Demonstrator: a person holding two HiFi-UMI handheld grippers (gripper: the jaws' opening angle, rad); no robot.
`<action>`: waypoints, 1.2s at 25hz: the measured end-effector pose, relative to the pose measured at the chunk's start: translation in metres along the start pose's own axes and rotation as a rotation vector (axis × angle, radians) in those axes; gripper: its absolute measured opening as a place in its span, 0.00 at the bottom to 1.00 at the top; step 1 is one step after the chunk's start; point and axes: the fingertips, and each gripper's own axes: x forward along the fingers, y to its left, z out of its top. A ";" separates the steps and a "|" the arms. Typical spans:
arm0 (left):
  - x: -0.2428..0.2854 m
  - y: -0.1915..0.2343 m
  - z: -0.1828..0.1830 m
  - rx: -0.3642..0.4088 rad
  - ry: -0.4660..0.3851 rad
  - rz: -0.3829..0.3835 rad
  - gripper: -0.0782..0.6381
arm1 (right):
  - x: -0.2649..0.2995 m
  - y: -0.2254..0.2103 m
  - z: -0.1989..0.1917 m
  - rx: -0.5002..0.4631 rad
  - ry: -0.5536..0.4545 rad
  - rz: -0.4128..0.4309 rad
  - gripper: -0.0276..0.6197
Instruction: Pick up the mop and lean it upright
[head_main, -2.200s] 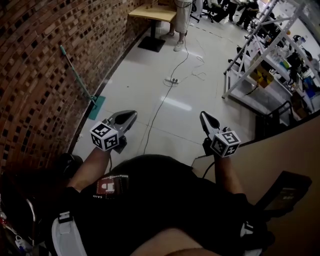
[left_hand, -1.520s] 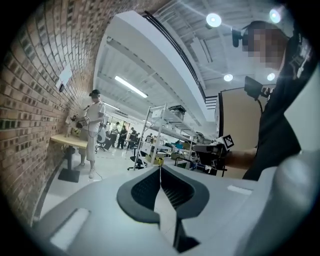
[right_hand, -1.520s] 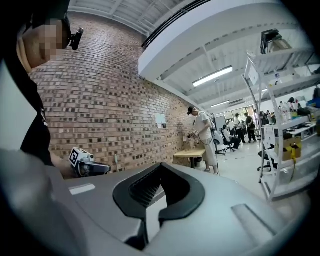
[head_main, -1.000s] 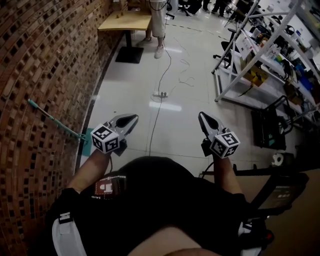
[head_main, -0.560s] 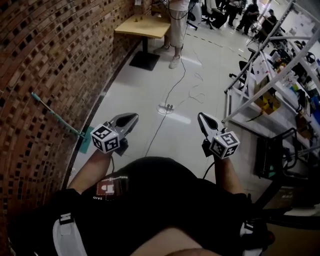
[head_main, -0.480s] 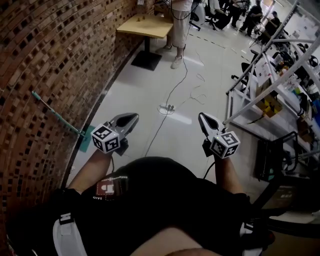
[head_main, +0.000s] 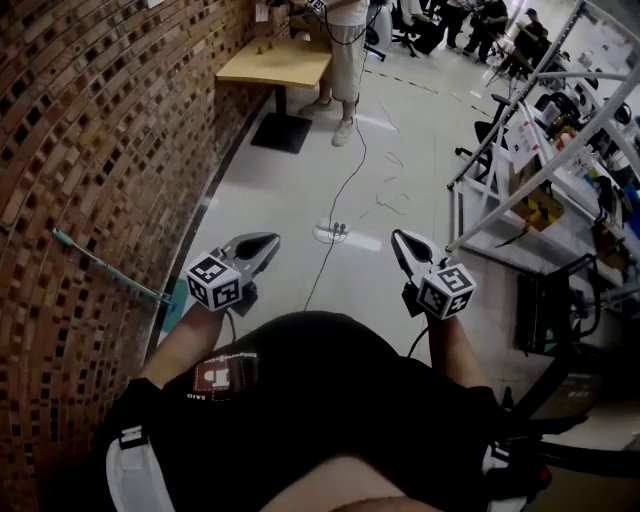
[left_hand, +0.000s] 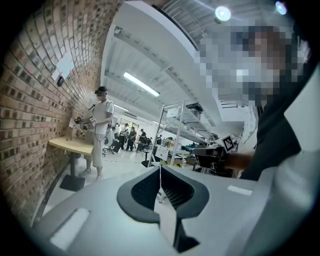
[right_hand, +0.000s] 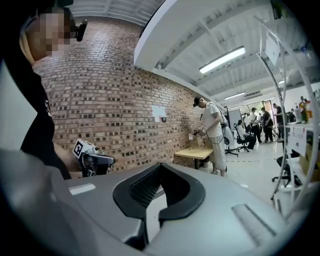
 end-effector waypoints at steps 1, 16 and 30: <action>0.006 0.006 0.006 -0.006 -0.006 -0.013 0.11 | 0.002 -0.005 0.003 -0.001 -0.004 -0.017 0.06; -0.048 0.111 0.046 0.004 -0.061 0.116 0.11 | 0.145 0.023 0.034 -0.021 -0.004 0.113 0.06; -0.161 0.076 0.012 -0.097 -0.288 0.861 0.11 | 0.276 0.106 0.027 -0.180 0.156 0.854 0.06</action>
